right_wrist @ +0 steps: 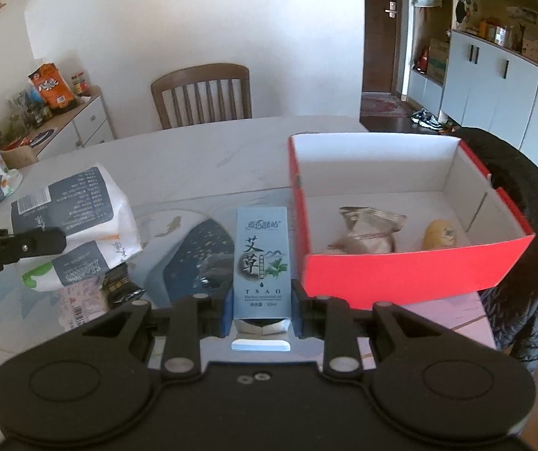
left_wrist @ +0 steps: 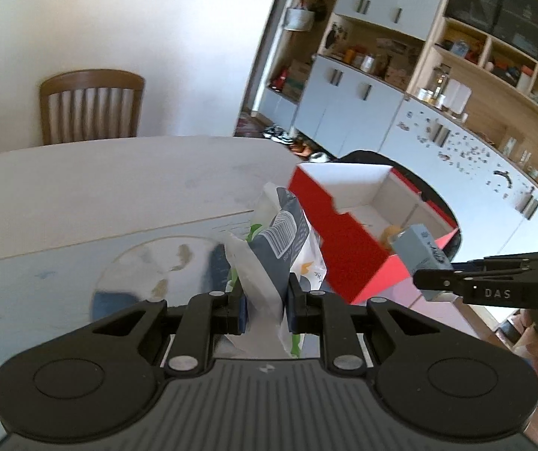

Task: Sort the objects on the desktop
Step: 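Carry the white bag and tea box with both grippers over the red shoebox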

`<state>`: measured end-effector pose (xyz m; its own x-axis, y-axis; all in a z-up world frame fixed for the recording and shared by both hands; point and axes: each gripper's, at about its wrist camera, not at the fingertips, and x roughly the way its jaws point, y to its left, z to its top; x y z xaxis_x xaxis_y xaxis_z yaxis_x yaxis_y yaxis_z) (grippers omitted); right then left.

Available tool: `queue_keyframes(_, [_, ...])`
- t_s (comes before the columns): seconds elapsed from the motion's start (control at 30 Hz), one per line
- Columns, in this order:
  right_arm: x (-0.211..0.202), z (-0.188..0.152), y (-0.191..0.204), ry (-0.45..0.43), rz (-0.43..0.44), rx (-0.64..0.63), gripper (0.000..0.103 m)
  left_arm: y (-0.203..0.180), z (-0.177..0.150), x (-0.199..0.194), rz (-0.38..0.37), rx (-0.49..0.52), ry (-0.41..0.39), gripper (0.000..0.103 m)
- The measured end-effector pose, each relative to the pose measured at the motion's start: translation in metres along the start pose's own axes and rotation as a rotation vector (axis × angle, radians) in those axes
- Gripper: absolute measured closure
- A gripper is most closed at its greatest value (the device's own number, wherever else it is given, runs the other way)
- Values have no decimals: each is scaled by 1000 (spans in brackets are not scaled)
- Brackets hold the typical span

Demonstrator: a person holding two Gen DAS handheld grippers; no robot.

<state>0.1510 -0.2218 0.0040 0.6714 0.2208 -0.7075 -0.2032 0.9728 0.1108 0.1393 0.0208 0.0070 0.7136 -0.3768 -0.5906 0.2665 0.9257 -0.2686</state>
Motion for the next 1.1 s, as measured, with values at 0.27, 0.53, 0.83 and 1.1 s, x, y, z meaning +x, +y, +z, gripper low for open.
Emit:
queue_keyframes(0.27, [-8,6,-32,-2,1,29,75,-35,17,24,-52,42,15,85])
queue_keyframes(0.53, [-10,17,-65,-3,-19,33,75,-70,35,43,-89,98,4,85])
queue_keyframes(0.83, [-6,30,-98,-7,-46,14,75,-105,52,75,-117,136,19,85])
queue_keyframes(1.1, [5,40,-124,-1,-53,-8,75,-130,61,111,-119,158,51,85])
